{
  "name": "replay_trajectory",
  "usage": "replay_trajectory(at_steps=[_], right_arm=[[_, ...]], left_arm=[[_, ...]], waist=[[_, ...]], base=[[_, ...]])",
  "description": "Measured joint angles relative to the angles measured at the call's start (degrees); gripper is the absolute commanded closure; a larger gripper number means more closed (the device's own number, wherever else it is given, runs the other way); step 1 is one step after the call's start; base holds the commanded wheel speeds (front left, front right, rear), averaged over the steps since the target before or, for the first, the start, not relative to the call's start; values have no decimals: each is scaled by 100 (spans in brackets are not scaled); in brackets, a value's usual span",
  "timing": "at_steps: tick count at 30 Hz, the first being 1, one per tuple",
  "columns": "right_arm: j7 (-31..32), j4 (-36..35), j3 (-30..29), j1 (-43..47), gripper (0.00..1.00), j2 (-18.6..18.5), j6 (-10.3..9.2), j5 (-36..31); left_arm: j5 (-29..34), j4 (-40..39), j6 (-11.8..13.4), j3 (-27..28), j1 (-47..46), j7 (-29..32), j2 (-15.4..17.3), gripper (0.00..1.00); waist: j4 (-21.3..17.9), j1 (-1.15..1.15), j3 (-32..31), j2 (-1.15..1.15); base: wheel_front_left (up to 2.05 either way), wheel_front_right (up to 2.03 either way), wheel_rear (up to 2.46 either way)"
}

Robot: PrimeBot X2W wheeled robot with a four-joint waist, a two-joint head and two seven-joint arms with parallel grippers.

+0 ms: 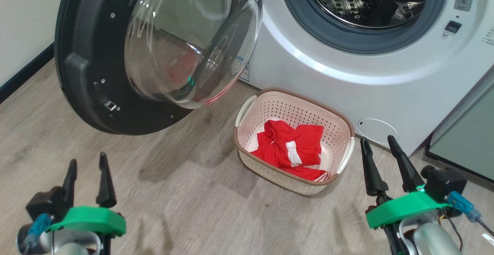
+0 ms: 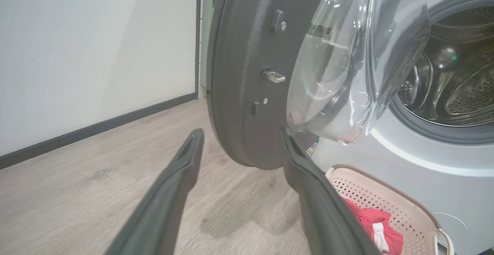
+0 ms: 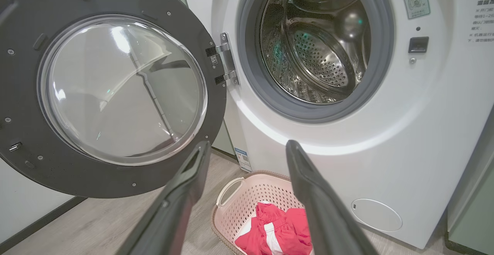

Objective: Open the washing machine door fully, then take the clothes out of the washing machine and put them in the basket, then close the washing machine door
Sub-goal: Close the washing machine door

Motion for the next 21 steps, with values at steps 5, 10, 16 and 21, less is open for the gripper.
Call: replay_trajectory(at_steps=[5, 10, 16, 21], right_arm=[[0, 35, 49, -30, 0, -8, 0, 33], [0, 53, 48, -29, 0, -14, 0, 40], [0, 54, 18, -27, 0, -14, 0, 38], [0, 81, 14, -26, 0, -14, 0, 38]], left_arm=[[-88, -91, 23, 244, 65, 0, -34, 77], [-902, 69, -67, 861, 36, -13, -75, 100], [-3075, 723, -210, 1868, -677, 508, 129, 100], [-4564, 1559, -201, 2436, -1813, 1883, 776, 100]], waist=[[-5, 0, -7, 0], [-10, 0, -15, 0], [7, 0, 1, 0], [9, 0, 24, 0]], base=[[0, 0, 0], [0, 0, 0], [0, 0, 0], [0, 0, 0]])
